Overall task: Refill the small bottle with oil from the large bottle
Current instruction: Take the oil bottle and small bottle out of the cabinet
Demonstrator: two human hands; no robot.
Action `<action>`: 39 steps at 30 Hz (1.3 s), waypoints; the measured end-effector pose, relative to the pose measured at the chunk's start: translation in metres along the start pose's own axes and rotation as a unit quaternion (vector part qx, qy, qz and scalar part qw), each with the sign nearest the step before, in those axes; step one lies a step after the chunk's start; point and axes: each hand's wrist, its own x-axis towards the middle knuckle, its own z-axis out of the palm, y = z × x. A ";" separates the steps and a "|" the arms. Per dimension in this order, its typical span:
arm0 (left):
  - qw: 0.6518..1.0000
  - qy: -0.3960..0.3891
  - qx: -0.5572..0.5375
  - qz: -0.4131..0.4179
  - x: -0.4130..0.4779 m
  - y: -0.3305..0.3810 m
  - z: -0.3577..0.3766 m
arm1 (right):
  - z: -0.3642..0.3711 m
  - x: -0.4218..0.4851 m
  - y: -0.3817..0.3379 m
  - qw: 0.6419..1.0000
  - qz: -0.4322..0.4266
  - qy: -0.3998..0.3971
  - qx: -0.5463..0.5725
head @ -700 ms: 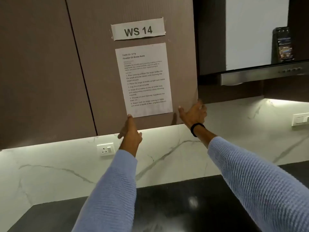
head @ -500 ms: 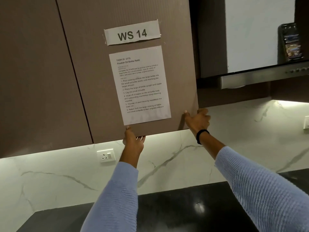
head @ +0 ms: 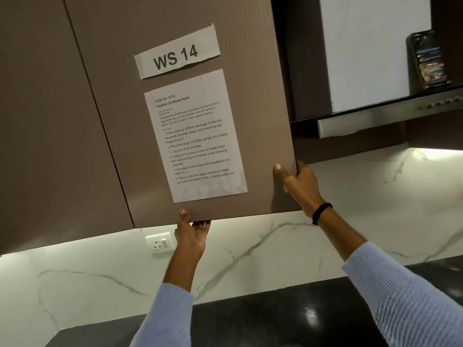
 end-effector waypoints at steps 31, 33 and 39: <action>0.818 -0.011 0.392 0.420 -0.332 0.240 -0.125 | 0.146 -0.360 -0.198 0.873 -0.313 -0.362 0.093; 0.802 0.028 0.396 0.446 -0.325 0.258 -0.136 | 0.170 -0.362 -0.200 0.861 -0.333 -0.376 0.076; 0.755 0.116 0.421 0.489 -0.309 0.289 -0.159 | 0.225 -0.368 -0.195 0.848 -0.372 -0.374 0.047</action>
